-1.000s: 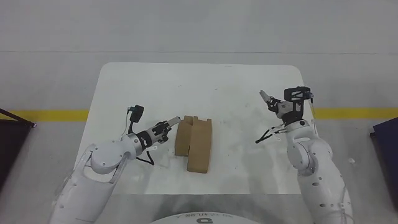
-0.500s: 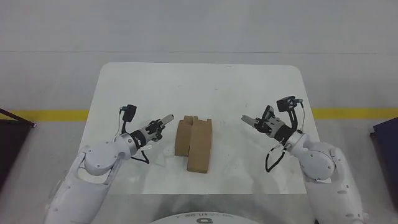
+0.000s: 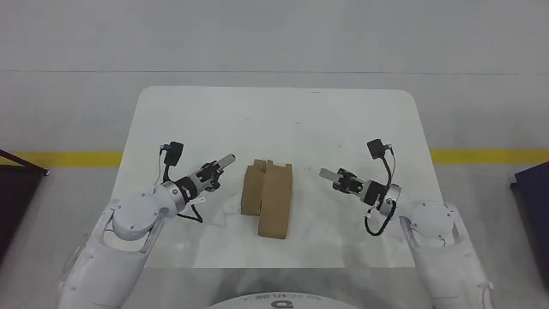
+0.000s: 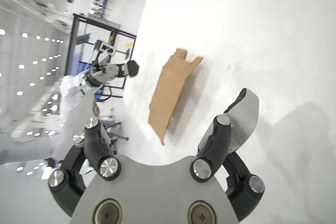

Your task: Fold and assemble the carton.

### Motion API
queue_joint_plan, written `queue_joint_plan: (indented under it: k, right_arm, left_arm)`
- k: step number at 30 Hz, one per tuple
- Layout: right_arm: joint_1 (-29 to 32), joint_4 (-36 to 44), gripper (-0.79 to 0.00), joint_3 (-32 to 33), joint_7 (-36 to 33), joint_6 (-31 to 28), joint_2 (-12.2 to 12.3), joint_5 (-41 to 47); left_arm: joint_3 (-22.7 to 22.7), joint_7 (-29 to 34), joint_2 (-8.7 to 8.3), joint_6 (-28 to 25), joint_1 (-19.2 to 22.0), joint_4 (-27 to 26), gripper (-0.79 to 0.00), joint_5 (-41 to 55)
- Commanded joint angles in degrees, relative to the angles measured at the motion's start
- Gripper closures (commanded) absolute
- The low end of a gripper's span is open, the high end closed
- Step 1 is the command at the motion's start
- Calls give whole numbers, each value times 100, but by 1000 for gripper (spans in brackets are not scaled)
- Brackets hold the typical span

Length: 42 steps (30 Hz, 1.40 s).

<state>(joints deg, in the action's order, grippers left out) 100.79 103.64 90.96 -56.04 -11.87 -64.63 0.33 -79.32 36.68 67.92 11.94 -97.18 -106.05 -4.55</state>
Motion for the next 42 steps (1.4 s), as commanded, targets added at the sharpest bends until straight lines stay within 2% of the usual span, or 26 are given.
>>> queue_joint_plan:
  k: [1,5,8,22,24,25,26,29,31,33,34,42]
  right_arm:
    - [-12,-64,-785,-211,-489,274,5,366]
    - [-44,-165,-785,-516,-967,613,25,489]
    - [-84,-331,-785,-715,-1046,728,35,402]
    - [-444,-787,-773,-1763,-483,543,-30,182]
    - [-476,-835,-554,-1840,-400,547,-31,155]
    - [-490,-862,-391,-1870,-361,555,-31,139]
    - [-506,-878,-320,-1894,-327,560,-29,115]
    - [-541,-947,-185,-1944,-266,563,-22,124]
    - [-566,-1008,-139,-1970,-238,548,-17,149]
    - [-578,-1056,-40,-2009,-214,500,-14,170]
    - [-579,-1081,-18,-2030,-195,475,-11,166]
    - [-656,-1345,0,-2200,110,-157,-21,298]
  left_arm:
    - [6,-9,-5,-3,8,10,-785,16]
    - [-16,-4,-17,13,22,52,-785,86]
    - [-30,3,-26,15,14,63,-785,139]
    - [-57,9,-68,4,-33,108,-785,311]
    - [-66,15,-75,-6,-27,109,-785,317]
    - [-71,19,-79,-7,-25,109,-785,322]
    - [-76,24,-83,-7,-25,108,-785,326]
    - [-85,38,-94,7,-30,102,-785,340]
    - [-94,52,-102,4,-34,101,-785,346]
    - [-98,57,-111,2,-39,98,-785,338]
    - [-101,59,-114,11,-43,97,-785,343]
    - [-131,70,-143,16,-66,53,-785,368]
